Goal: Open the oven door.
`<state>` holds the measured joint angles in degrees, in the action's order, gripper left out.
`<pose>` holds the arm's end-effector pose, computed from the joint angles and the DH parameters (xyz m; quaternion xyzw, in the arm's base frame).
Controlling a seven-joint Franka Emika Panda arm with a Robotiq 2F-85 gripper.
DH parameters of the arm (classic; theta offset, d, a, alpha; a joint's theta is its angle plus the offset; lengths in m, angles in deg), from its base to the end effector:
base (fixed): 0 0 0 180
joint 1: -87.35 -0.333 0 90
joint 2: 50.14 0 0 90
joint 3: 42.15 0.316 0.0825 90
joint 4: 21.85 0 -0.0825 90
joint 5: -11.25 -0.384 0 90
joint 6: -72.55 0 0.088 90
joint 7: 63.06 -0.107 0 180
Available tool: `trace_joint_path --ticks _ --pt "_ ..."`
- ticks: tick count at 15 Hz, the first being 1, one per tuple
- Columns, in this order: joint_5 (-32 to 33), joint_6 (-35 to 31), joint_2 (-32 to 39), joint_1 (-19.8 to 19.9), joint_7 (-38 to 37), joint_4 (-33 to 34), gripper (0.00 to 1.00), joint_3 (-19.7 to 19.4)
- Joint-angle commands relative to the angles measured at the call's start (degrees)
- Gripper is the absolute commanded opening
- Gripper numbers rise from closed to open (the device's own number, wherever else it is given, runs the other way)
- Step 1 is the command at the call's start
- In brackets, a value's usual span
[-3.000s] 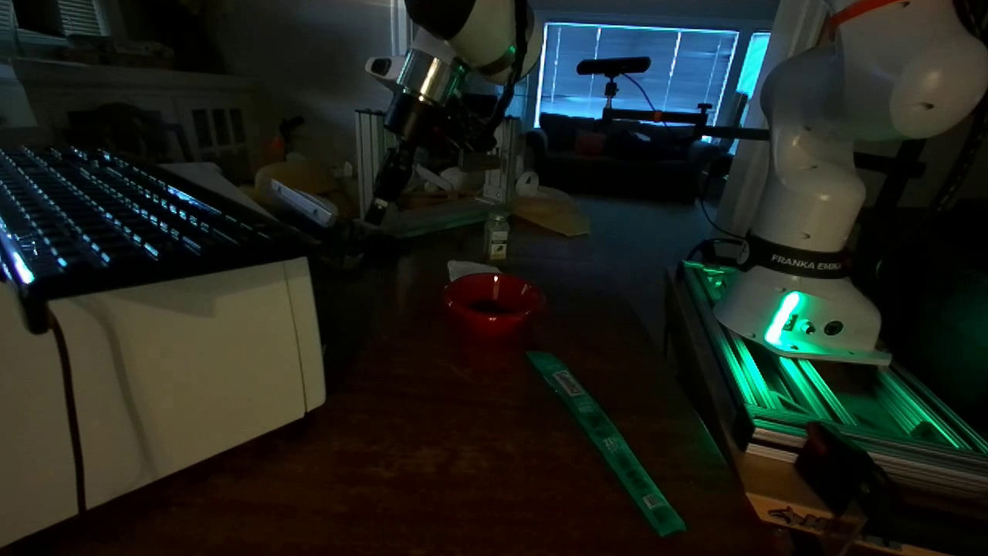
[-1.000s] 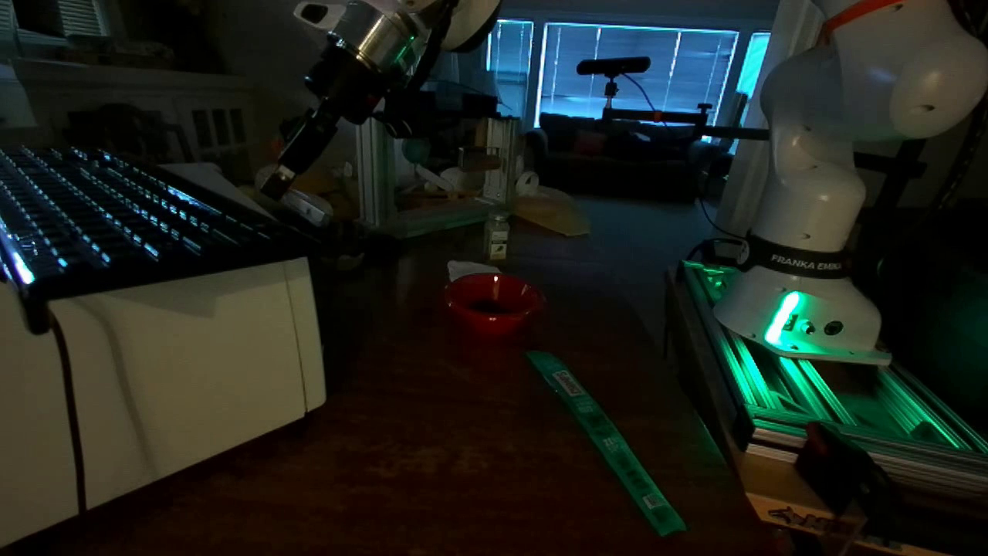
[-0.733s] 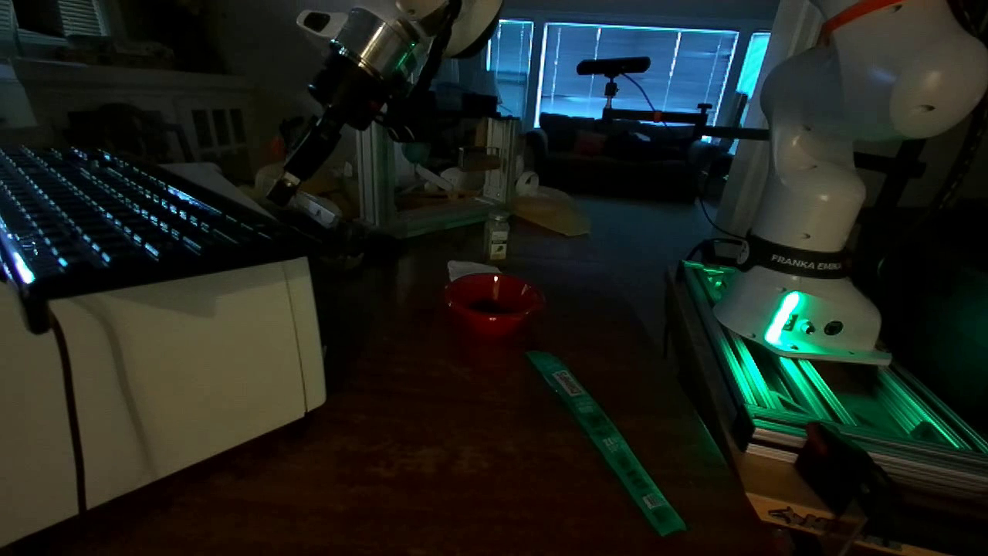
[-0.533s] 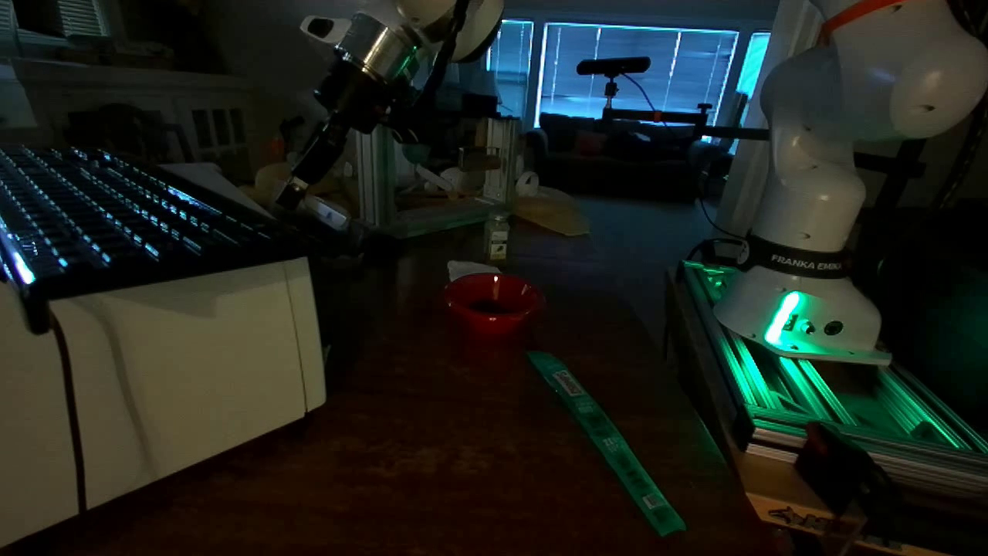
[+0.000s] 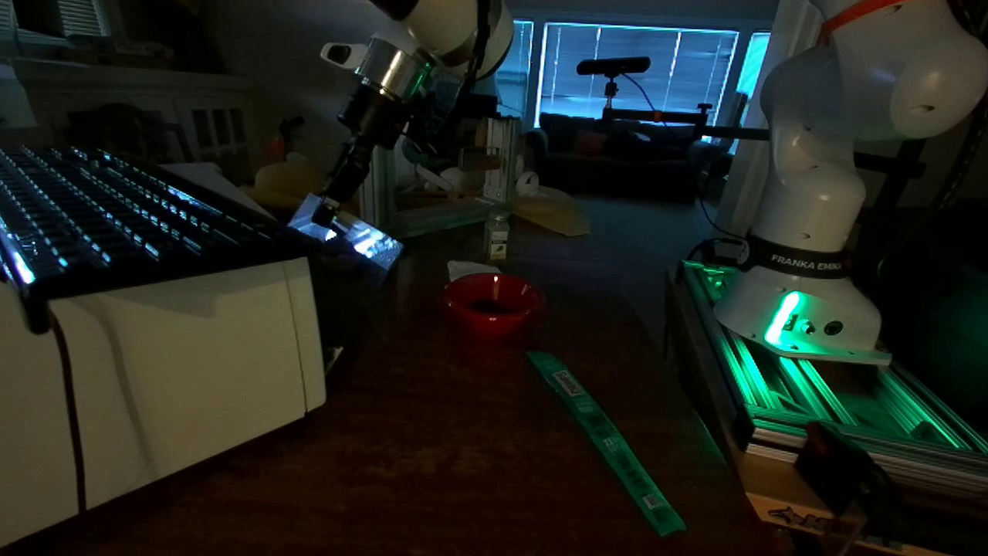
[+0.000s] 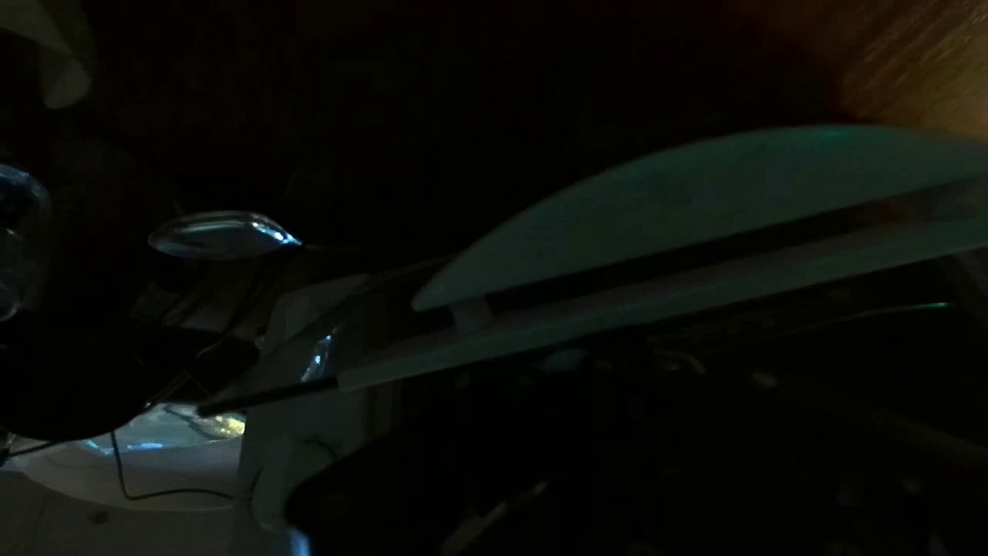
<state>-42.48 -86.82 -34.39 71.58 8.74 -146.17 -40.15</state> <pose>0.5628 0.1422 0.2894 -0.8990 -0.3407 -0.2371 0.1395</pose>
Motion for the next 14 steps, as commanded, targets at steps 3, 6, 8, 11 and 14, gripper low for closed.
trace_joint_path --ticks 3,6,8,11,14 --pt "3.73 1.08 -1.39 -0.63 -3.92 -4.05 0.00 -1.45" --pt "5.31 1.01 -1.50 -0.69 -5.52 -5.56 0.00 -2.01" --pt "5.99 0.83 -1.37 -0.62 -6.07 -6.49 0.00 -2.23" --pt "6.17 0.83 -1.31 -0.54 -6.35 -7.55 0.00 -2.41" --pt "6.24 0.63 -1.06 -0.63 -6.49 -8.30 0.00 -2.51"
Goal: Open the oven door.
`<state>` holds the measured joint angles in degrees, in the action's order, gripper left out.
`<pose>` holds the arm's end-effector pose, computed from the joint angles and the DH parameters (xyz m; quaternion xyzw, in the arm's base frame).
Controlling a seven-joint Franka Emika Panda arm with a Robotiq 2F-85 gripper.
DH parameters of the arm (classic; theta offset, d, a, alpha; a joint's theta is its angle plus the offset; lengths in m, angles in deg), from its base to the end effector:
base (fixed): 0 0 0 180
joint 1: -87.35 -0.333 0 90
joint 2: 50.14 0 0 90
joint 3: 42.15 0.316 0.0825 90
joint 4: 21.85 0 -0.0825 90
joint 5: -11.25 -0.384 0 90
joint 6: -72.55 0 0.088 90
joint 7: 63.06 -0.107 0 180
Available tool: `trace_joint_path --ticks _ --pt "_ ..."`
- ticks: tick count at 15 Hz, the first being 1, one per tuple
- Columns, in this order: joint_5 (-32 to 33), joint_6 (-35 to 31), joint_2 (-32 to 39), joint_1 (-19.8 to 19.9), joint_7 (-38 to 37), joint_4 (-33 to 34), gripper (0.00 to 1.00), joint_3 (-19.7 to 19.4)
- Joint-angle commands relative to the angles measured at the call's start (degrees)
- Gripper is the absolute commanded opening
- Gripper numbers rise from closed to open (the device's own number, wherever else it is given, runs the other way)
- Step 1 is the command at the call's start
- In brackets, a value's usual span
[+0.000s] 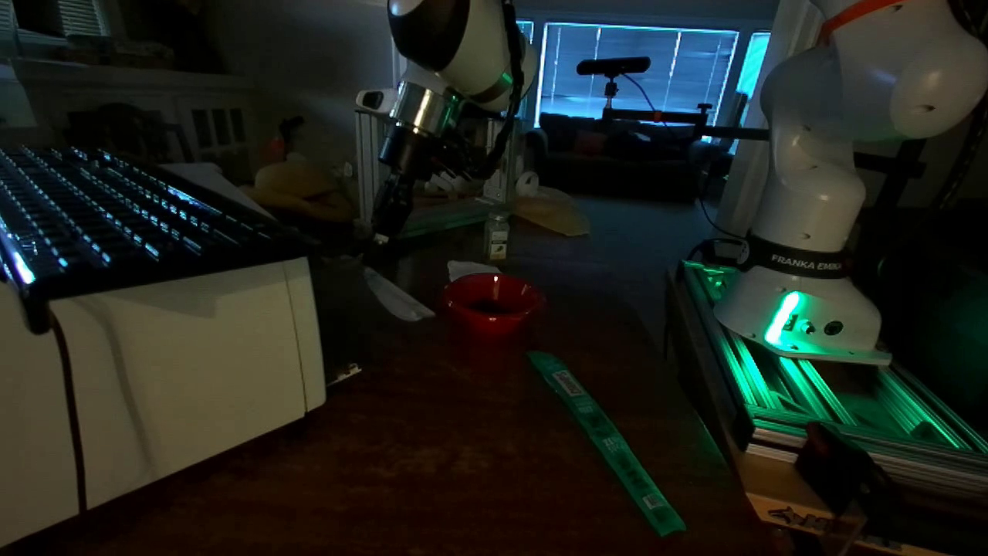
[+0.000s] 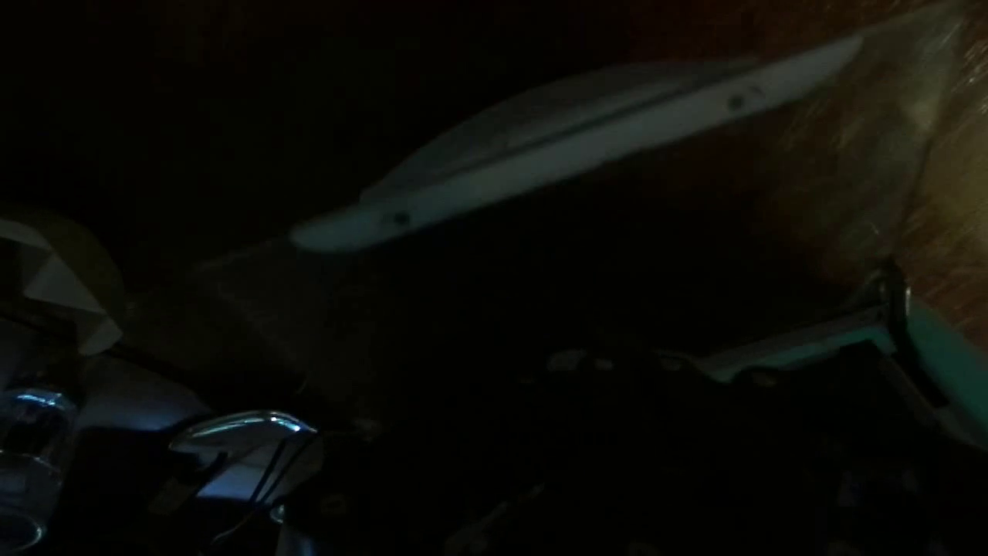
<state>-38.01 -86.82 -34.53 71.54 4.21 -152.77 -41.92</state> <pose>0.5300 0.1172 0.2470 -0.9216 -0.3229 -0.1736 0.1275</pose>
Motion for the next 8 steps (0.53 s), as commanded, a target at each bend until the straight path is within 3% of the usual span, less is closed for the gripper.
trace_joint_path --ticks 1,5,6,7,8 --pt "1.80 0.63 -0.93 -0.60 -2.01 -1.91 0.00 -0.74" --pt "4.70 1.43 -2.84 -1.28 -5.01 -2.78 0.00 -1.79" --pt "9.17 1.14 -3.65 3.46 -8.26 -3.32 0.00 2.58" --pt "12.48 1.63 -4.54 3.82 -10.64 -3.72 0.00 2.49" --pt "17.14 2.07 -5.79 4.37 -14.09 -4.32 0.26 2.41"
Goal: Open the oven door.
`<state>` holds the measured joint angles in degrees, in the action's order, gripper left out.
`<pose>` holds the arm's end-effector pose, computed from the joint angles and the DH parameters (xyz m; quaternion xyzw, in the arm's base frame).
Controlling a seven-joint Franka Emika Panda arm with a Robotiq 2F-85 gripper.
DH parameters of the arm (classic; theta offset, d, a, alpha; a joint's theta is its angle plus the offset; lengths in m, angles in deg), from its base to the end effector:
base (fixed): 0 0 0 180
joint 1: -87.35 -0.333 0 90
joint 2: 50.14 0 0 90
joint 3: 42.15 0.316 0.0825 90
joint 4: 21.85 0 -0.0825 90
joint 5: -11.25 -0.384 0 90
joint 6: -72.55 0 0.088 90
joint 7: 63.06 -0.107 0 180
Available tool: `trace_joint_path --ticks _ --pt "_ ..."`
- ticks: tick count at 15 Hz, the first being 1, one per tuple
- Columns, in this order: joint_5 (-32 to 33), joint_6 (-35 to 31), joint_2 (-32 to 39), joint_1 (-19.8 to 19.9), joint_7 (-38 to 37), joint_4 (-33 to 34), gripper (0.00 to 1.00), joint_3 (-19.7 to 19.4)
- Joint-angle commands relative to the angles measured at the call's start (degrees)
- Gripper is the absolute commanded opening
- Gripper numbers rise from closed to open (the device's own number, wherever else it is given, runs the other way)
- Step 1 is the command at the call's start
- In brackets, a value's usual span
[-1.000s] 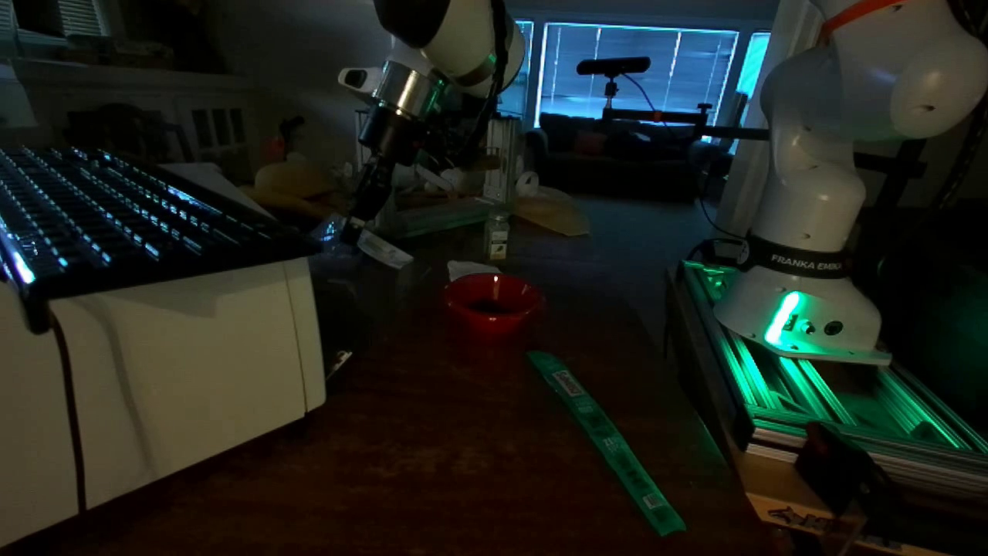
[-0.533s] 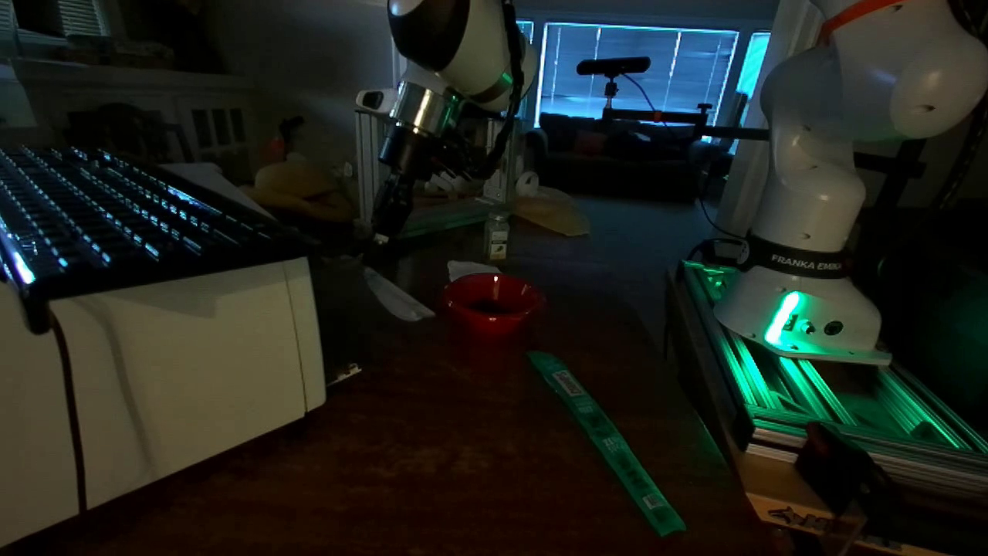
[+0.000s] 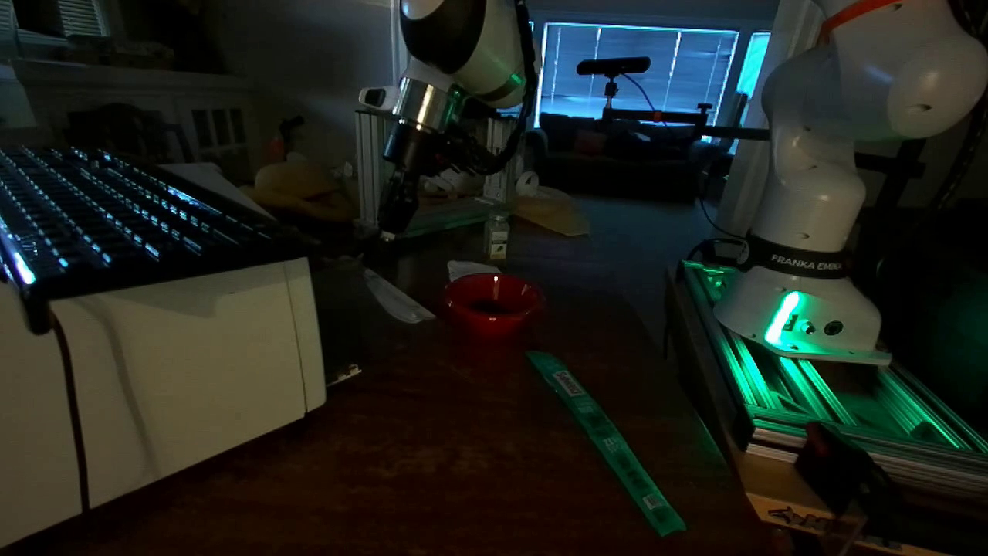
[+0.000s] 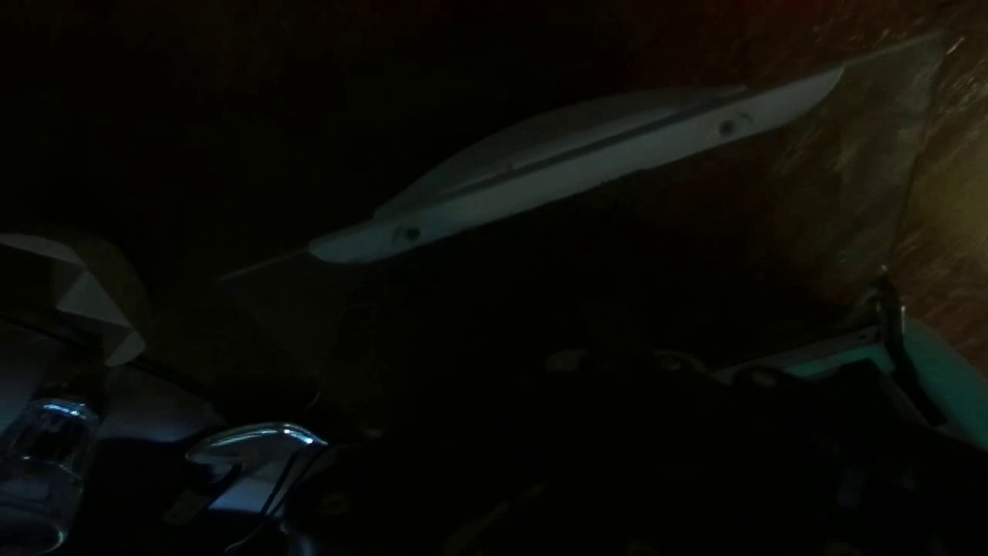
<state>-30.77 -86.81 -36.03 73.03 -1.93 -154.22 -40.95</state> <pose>0.5263 0.1152 0.2536 -0.9256 -0.3240 -0.1600 0.1123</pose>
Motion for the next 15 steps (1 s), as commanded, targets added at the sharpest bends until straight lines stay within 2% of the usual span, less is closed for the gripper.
trace_joint_path --ticks 1,3,4,7,9,11,15 --pt "13.14 2.35 -5.35 3.93 -10.13 -3.19 0.28 2.00" --pt "21.19 4.13 -8.16 5.52 -15.93 -3.99 0.40 2.22" --pt "23.05 5.71 -9.71 6.44 -17.25 -4.11 0.49 2.69" --pt "22.94 10.52 -14.82 8.43 -17.69 -4.31 0.71 3.82" --pt "21.25 12.75 -17.96 8.65 -17.35 -4.45 0.86 3.52" --pt "22.18 14.44 -21.05 8.60 -19.60 -4.90 0.99 2.71" --pt "24.75 15.36 -25.83 8.54 -24.85 -6.02 1.00 1.51"
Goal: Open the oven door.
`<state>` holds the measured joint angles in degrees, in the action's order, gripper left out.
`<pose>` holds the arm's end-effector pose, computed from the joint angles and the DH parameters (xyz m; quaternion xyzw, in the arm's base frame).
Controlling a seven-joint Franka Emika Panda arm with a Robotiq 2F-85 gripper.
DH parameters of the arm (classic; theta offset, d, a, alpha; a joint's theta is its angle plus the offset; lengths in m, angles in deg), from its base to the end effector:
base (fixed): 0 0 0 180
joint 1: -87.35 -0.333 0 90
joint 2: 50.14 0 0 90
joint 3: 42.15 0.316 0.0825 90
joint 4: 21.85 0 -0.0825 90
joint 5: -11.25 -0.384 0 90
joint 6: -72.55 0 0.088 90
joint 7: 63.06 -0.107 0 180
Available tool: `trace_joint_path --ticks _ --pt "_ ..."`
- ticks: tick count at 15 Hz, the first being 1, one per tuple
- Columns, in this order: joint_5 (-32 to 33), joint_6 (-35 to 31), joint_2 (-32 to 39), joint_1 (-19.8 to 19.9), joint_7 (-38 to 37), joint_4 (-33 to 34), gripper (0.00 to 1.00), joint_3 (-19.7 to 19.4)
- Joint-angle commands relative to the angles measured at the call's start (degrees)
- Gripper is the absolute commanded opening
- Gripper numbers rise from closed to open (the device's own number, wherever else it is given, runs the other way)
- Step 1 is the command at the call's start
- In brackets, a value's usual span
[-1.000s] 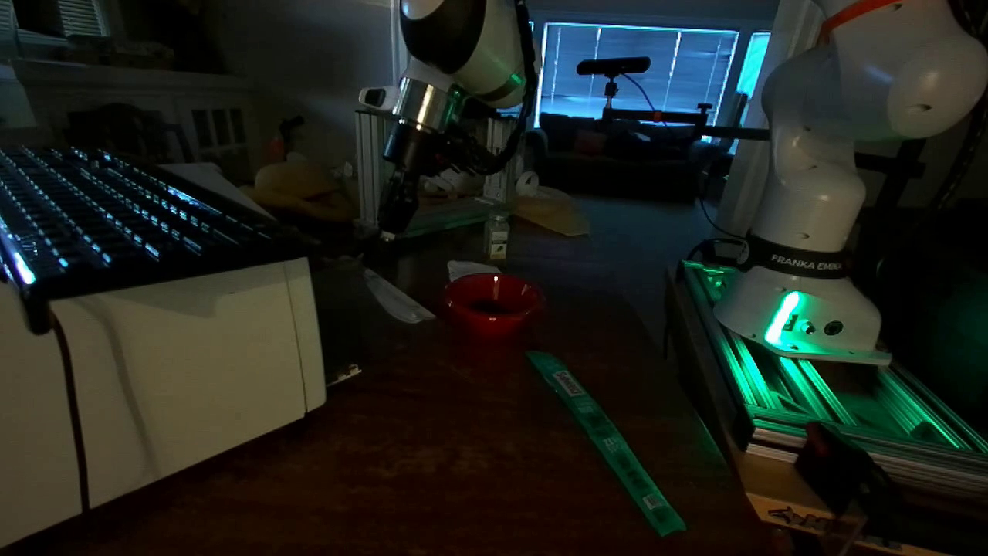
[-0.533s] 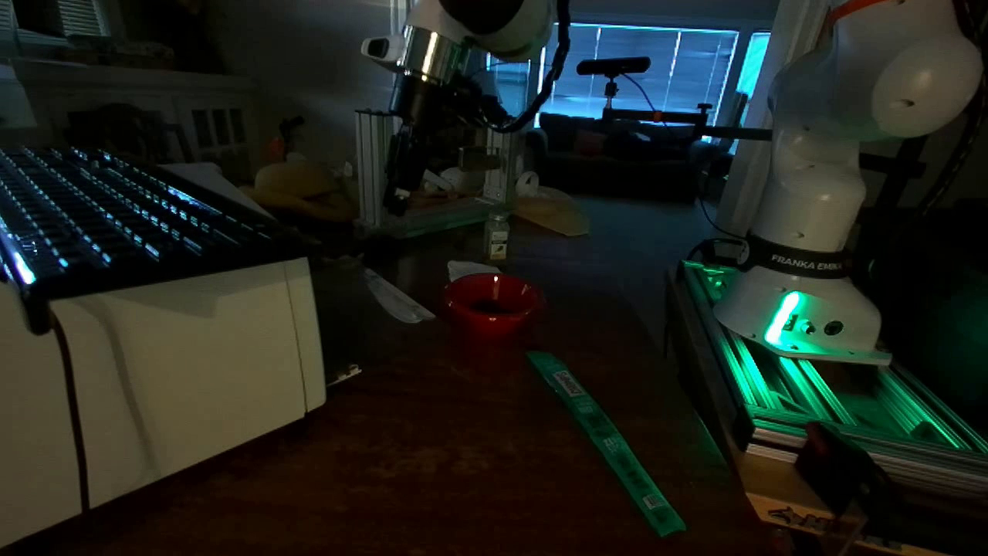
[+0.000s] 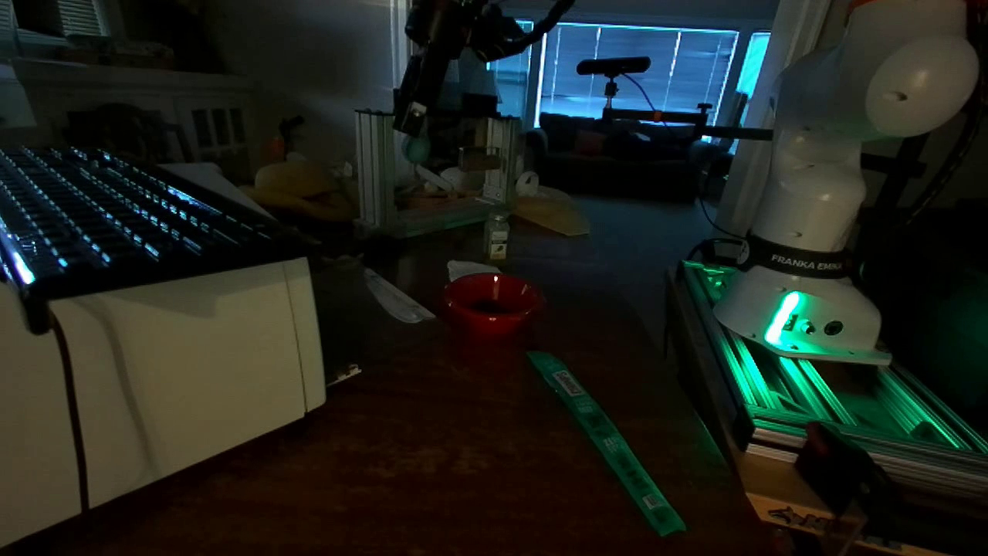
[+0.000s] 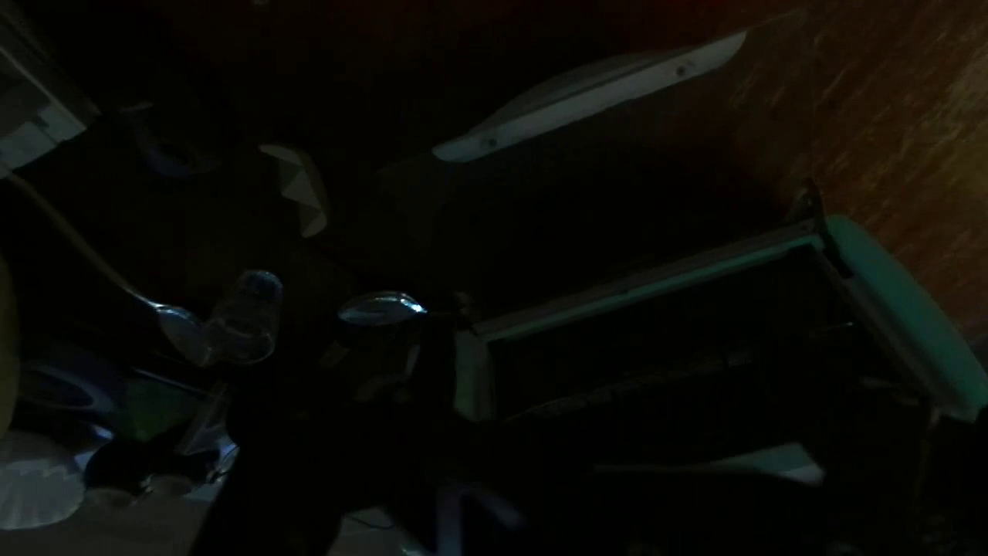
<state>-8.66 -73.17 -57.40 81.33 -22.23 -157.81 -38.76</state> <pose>0.5020 0.0792 0.4040 -0.9361 -0.2991 -0.1715 0.0699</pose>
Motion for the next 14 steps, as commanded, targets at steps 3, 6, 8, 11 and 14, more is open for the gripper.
trace_joint_path --ticks 3,6,8,11,14 --pt "2.14 1.90 -6.27 -0.39 -7.70 -2.95 1.00 -1.70" --pt "-4.19 0.56 -7.84 -3.39 -1.07 -2.96 1.00 -3.79" --pt "-6.92 1.04 -8.56 -5.11 3.96 -2.66 1.00 -4.92" --pt "-5.62 0.74 -7.30 -4.81 2.22 -1.28 1.00 -4.45" --pt "-5.53 0.74 -7.21 -4.78 2.09 -1.21 1.00 -4.45"
